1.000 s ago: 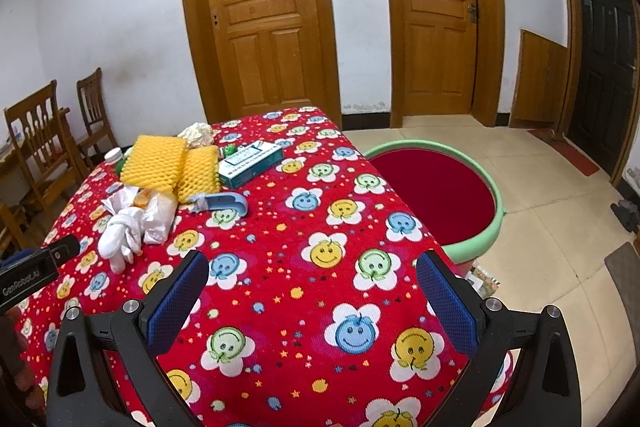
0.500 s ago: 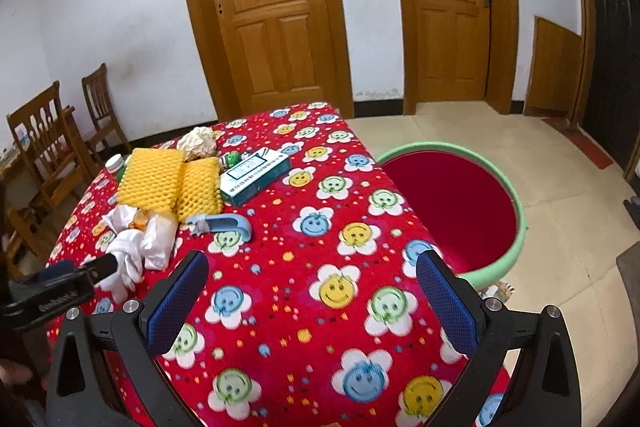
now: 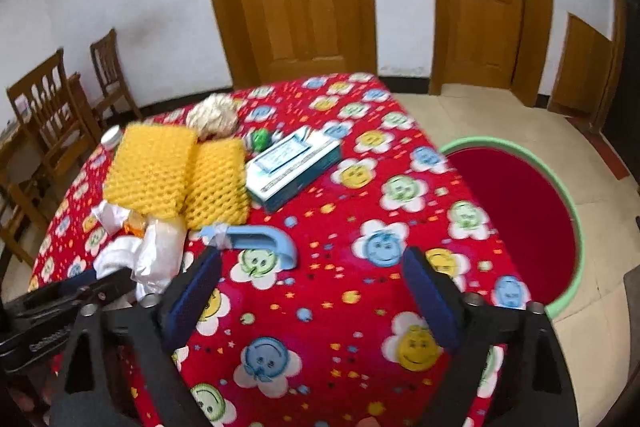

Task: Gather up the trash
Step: 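Grasp the white cloth with the left tool while the right tool grasps the blue clip, then carry the white cloth and blue clip over the red bucket and release both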

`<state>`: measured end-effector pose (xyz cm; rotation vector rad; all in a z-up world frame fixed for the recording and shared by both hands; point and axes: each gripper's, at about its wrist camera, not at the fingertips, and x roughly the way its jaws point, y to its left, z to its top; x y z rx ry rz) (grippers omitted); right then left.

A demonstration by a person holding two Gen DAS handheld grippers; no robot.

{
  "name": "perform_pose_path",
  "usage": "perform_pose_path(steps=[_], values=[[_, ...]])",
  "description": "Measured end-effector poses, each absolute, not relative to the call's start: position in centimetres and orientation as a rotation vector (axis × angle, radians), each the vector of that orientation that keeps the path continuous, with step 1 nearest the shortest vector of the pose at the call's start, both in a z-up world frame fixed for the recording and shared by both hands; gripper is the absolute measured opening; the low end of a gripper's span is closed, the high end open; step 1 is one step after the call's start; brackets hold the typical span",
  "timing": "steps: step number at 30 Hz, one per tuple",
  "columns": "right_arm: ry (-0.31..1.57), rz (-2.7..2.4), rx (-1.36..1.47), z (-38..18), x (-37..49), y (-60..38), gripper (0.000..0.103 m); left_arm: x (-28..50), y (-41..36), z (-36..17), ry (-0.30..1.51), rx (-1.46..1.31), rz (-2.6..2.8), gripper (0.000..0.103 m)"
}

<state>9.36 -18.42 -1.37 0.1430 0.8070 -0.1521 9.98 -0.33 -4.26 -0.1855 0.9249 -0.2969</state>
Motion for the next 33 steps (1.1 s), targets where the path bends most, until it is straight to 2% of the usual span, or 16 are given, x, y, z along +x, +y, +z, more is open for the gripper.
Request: perform_pose_path(steps=[1,3,10,11,14,19,33], values=[[0.829,-0.138,0.130,-1.8,9.8,-18.2,0.070,10.1,-0.3,-4.5,0.930,-0.196,-0.303,0.049],[0.860,-0.129,0.108,-2.6,10.4,-17.8,0.052,10.3,-0.1,-4.7,0.936,-0.209,-0.313,0.049],[0.920,-0.129,0.120,-3.8,11.8,-17.8,0.030,10.7,0.5,-4.9,0.948,-0.262,-0.336,0.049],[0.920,-0.132,0.117,-3.8,11.8,-17.8,0.023,10.7,0.6,-4.9,0.947,-0.267,-0.339,0.049],[0.917,-0.141,0.123,-3.8,11.6,-17.9,0.011,10.5,0.7,-4.9,0.940,-0.270,-0.338,0.043],[0.908,-0.138,0.140,-3.6,11.0,-18.3,0.010,9.9,1.0,-4.4,0.924,-0.283,-0.327,0.030],[0.802,-0.120,0.214,-0.2,6.3,-21.1,0.006,6.7,-1.1,0.6,0.816,-0.234,-0.329,0.027]])
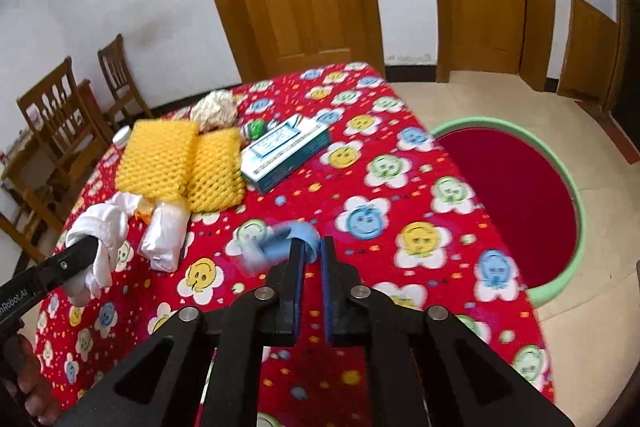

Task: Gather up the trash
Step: 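Carry the white cloth and blue clip over the red bucket and release both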

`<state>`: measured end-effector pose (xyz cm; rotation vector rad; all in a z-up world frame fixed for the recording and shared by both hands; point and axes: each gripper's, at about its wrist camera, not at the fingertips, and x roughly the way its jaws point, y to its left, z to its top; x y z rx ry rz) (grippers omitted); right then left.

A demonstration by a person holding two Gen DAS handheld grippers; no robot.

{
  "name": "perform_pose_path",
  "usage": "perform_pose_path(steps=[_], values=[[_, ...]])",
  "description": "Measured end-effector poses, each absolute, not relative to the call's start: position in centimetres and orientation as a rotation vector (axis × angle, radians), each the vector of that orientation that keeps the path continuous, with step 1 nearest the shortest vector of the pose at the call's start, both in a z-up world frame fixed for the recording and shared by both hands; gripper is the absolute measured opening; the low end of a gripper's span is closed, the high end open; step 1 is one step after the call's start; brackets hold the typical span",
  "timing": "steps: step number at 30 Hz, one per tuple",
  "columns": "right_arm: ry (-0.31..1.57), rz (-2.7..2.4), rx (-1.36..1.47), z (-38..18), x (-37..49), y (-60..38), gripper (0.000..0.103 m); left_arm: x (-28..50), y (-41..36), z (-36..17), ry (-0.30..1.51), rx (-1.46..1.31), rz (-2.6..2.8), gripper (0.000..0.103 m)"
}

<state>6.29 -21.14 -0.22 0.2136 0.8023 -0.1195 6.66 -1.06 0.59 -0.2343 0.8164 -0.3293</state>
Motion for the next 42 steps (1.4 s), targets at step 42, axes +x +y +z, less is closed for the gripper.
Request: perform_pose_path(steps=[42], values=[[0.690,-0.430,0.374,-1.4,2.0,-40.3,0.009,12.9,-26.4,0.3,0.937,0.016,-0.688,0.027]])
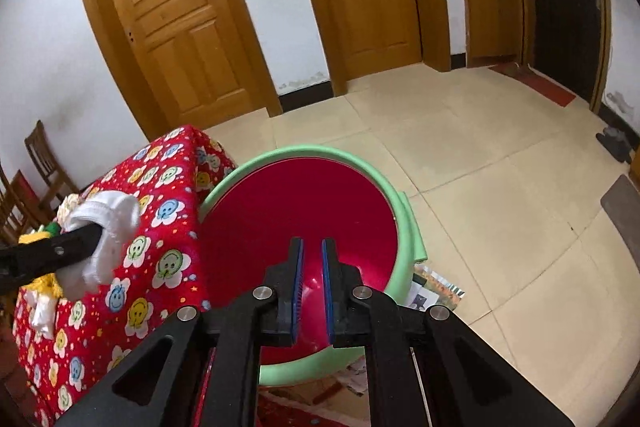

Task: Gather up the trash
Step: 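Carry the white cloth and blue clip over the red bucket and release both, then return to the table and grasp a yellow foam net with the left tool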

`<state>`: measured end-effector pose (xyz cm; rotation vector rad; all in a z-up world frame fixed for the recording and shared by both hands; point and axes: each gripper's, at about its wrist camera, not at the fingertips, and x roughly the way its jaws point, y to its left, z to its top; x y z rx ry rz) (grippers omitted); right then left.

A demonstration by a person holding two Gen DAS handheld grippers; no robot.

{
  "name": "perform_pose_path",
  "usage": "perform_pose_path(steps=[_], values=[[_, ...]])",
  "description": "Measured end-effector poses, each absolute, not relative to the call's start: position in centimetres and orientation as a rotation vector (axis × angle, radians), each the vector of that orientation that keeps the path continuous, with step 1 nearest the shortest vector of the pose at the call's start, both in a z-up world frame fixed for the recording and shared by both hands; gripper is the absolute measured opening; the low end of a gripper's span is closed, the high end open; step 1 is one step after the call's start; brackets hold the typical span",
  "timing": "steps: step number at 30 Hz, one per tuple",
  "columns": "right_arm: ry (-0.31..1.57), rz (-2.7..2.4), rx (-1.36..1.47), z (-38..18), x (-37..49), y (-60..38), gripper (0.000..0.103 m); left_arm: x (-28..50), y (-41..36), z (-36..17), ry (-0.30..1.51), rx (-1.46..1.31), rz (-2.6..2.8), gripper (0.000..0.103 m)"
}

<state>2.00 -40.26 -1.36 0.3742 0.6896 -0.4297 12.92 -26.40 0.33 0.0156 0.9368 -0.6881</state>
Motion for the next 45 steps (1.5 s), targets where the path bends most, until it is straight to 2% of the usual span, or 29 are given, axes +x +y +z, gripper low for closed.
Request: perform_pose_path(steps=[7,10,12,16,19,23,45], values=[[0.662,-0.449,0.412,-1.1,0.5,-41.2,0.011,13.3,-29.4,-1.3,0.976,0.084,-0.730,0.028],[0.655,-0.455,0.430,-1.1,-0.1,-41.6,0.014,13.3,-30.1,-1.7,0.991,0.103,-0.725,0.040],[0.651,-0.460,0.436,-1.1,-0.3,-41.6,0.018,13.3,-30.2,-1.8,0.994,0.101,-0.720,0.043],[0.645,-0.468,0.442,-1.1,-0.4,-41.5,0.020,13.4,-30.0,-1.6,0.998,0.075,-0.724,0.051],[0.641,-0.468,0.446,-1.0,-0.5,-41.4,0.021,13.3,-29.7,-1.2,0.982,0.070,-0.720,0.051],[0.635,-0.465,0.448,-0.8,-0.6,-41.2,0.034,13.3,-29.0,-0.4,0.961,0.057,-0.717,0.051],[0.622,-0.343,0.420,2.7,0.0,-36.3,0.047,12.1,-17.8,3.3,0.864,-0.033,-0.521,0.051]])
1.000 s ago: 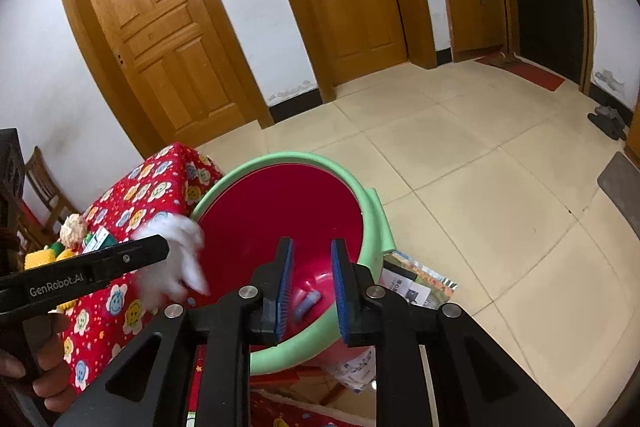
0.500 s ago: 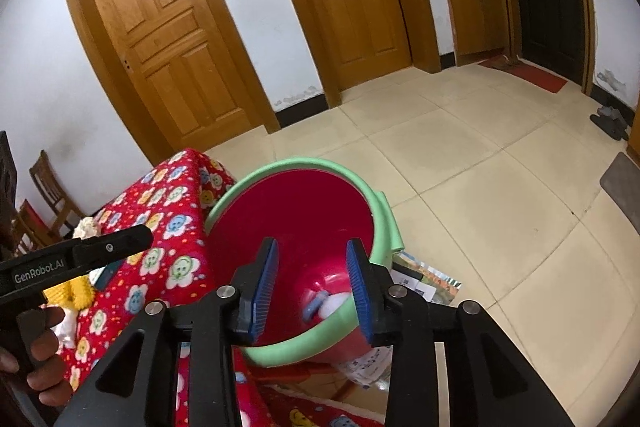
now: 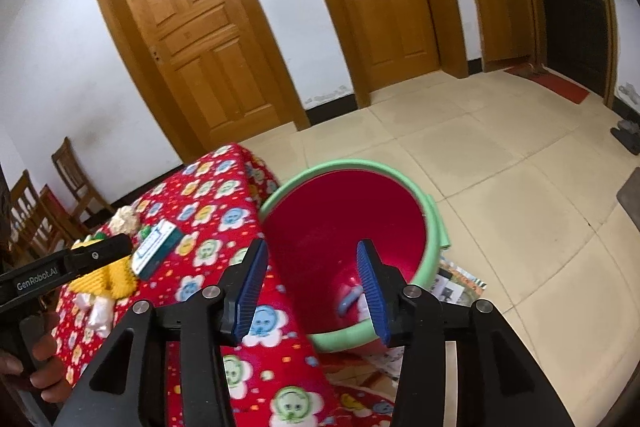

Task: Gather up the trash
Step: 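Return to the table and grasp a yellow foam net with the left tool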

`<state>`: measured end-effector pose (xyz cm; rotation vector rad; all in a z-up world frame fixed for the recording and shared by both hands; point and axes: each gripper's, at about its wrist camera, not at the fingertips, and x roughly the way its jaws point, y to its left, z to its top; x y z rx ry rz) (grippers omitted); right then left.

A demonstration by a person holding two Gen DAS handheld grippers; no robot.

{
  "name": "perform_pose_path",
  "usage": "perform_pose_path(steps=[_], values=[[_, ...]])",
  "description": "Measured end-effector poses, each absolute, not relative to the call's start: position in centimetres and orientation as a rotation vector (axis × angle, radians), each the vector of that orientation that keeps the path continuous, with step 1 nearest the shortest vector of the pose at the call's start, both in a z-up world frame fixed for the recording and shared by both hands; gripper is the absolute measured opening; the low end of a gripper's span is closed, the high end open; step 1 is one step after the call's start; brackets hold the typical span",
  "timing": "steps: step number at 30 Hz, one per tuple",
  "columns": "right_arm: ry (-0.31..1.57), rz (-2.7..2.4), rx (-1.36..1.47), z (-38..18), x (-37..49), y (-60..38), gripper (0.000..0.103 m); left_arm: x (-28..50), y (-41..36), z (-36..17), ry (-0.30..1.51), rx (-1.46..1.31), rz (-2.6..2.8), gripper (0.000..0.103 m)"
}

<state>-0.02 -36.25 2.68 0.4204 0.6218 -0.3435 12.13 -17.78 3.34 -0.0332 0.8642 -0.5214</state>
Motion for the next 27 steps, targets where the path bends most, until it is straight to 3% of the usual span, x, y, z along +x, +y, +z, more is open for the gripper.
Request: perform_pose_path(steps=[6,15,27], values=[[0.640,-0.288,0.395,3.3,1.3,-34.2,0.053,13.0,-13.5,3.8,0.841,-0.078,-0.433,0.051],[0.690,-0.201,0.366,3.6,4.2,-31.2,0.054,14.7,-7.6,4.1,0.824,-0.105,-0.291,0.051],[0.735,-0.151,0.321,3.0,7.4,-28.1,0.057,18.6,-2.8,0.6,0.909,-0.161,-0.187,0.054]])
